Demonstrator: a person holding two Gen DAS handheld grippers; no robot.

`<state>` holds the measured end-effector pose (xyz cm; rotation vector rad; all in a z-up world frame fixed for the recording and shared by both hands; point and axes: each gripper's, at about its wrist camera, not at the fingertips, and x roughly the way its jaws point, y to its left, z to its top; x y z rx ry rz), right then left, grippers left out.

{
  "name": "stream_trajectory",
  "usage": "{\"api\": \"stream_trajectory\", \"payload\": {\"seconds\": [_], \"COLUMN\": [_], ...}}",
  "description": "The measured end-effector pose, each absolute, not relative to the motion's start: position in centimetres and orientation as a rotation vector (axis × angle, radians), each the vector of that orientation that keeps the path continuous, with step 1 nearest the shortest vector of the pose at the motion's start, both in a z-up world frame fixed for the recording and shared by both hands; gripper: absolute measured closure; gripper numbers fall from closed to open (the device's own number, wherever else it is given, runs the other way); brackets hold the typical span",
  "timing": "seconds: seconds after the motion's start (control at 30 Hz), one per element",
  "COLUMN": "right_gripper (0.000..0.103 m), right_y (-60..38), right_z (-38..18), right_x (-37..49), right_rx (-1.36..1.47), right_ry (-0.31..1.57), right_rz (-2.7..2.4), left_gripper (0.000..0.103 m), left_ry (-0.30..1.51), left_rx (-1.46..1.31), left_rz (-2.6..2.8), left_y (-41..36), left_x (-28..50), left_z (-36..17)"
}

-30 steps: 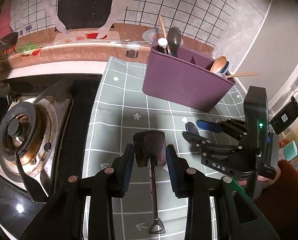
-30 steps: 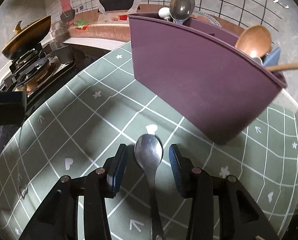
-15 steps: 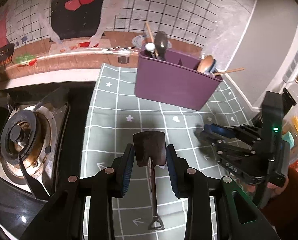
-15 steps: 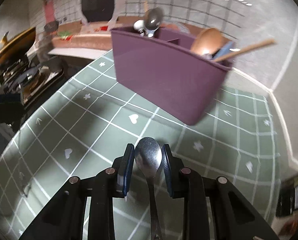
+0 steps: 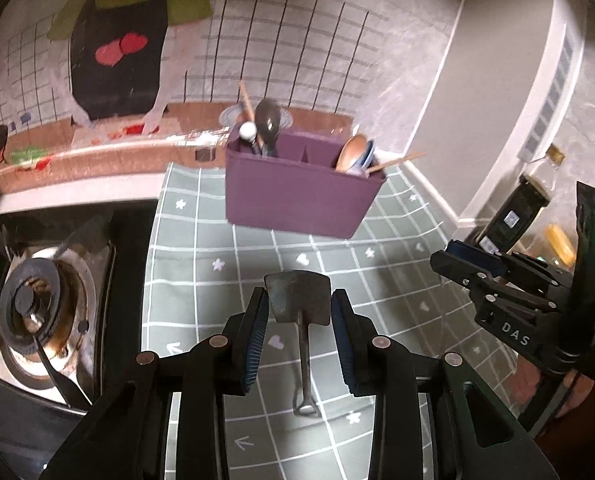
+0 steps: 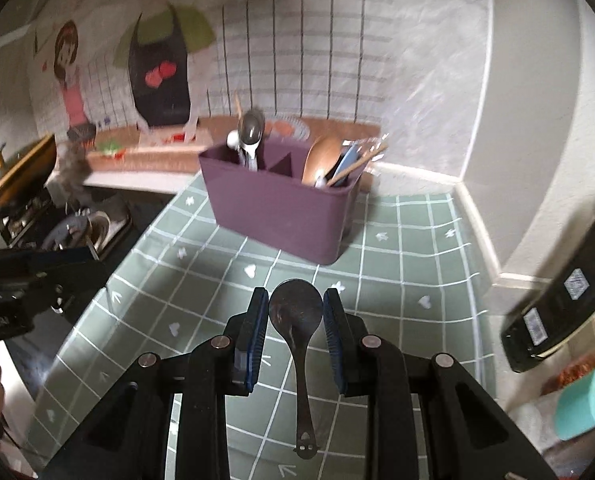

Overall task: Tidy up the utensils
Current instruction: 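Lift the spatula and spoon and carry them toward the purple holder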

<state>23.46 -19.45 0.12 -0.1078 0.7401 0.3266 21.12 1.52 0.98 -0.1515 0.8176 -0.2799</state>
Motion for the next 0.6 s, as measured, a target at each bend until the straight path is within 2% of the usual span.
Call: {"api": "stream_trajectory", "payload": {"seconds": [0.07,0.1,0.13,0.4,0.53,0.6], "right_gripper": [0.078,0.078,0.078,0.078,0.078,0.078], "right_y": [-19.5,-19.6,-19.6,-19.9,-19.6,-19.8], "right_z": [1.1,1.7,2.3,9.5,11.3,11.0], "right_x": [23.1,23.0,22.9,23.7,23.7,23.8], "right_rx": [-0.093,-0.086,-0.079,-0.024,-0.048,-0.056], "right_ry": [0.722,0.708,0.697,0.549,0.519,0.53], "right_rz": [0.318,0.311,0.305,0.293,0.29,0.283], "left_gripper": [0.071,0.087,0.091,0.091,0.089,0.08], "left_ry": [0.793,0.78,0.766,0.632,0.692,0.745], "left_rx": [-0.146,-0.145,-0.141,-0.173,-0.157,-0.154], "left_rz": [-0.29,-0.295,-0.299,-0.329,-0.317,-0.322], "left_y": [1.4,1.4,1.4,3.2,3.8,3.7], "left_x": [21.2,21.2,21.4,23.4,25.1,26.0], "left_z": [2.0,2.6,3.3,10.3,9.1,7.2]}}
